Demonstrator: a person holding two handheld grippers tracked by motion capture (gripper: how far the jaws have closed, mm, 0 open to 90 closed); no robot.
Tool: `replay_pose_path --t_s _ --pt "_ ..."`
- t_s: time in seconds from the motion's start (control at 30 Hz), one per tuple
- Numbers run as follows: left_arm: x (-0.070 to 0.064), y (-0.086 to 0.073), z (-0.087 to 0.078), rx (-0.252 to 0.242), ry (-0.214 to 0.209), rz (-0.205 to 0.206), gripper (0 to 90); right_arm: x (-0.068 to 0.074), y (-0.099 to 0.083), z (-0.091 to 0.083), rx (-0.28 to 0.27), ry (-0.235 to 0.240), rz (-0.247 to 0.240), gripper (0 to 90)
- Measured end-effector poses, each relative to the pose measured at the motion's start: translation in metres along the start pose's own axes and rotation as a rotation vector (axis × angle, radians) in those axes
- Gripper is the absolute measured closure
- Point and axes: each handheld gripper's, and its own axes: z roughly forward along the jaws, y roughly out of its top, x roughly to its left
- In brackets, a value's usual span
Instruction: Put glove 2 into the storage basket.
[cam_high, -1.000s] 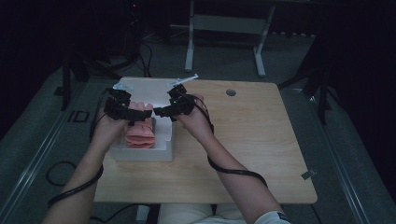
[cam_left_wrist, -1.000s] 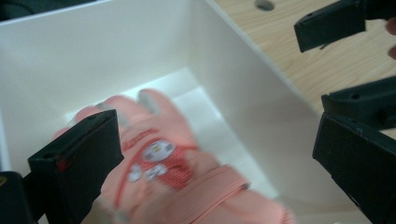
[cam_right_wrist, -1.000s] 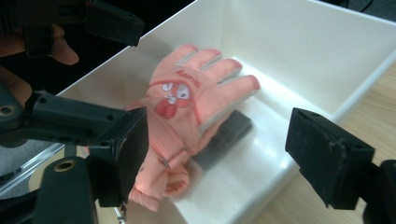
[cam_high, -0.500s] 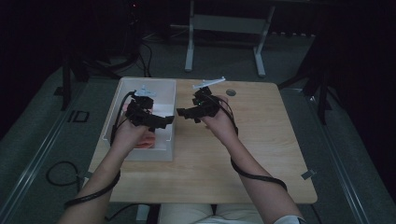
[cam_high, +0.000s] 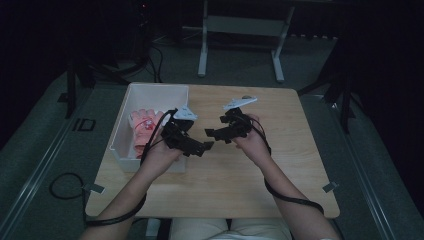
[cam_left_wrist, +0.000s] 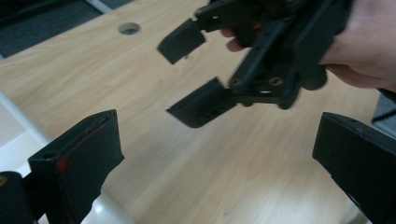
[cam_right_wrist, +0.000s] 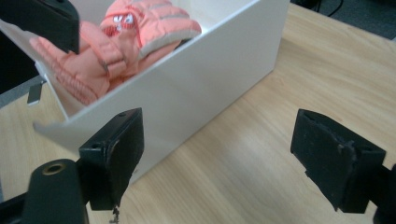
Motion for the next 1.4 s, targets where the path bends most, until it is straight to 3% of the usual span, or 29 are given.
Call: replay_pose_path --t_s 0.3,0.5,0.87,0.93,1.13,1.17,1.4 --pt "-0.029 -0.006 0.020 0.017 -0.076 0.070 0.9 -0.006 -0.027 -0.001 0.022 0.014 -0.017 16.5" --pt "-0.035 -0.014 0.031 0.027 -0.112 0.066 1.0 -0.010 -0.042 -0.002 0.032 0.010 -0.016 16.5" --pt "-0.057 -0.035 0.060 0.041 -0.174 0.116 1.0 -0.018 -0.076 -0.004 0.045 -0.002 -0.021 16.6" --pt "-0.059 -0.040 0.066 0.053 -0.193 0.118 1.0 -0.019 -0.081 -0.004 0.052 -0.005 -0.016 16.6" --pt "-0.064 -0.047 0.076 0.083 -0.196 0.147 1.0 -0.023 -0.095 -0.006 0.052 -0.014 -0.014 16.8" --pt "-0.065 -0.053 0.081 0.084 -0.207 0.169 0.9 -0.025 -0.102 -0.007 0.052 -0.026 -0.017 16.9" --pt "-0.059 -0.066 0.089 0.082 -0.228 0.149 0.9 -0.032 -0.123 -0.012 0.050 -0.054 -0.004 17.0"
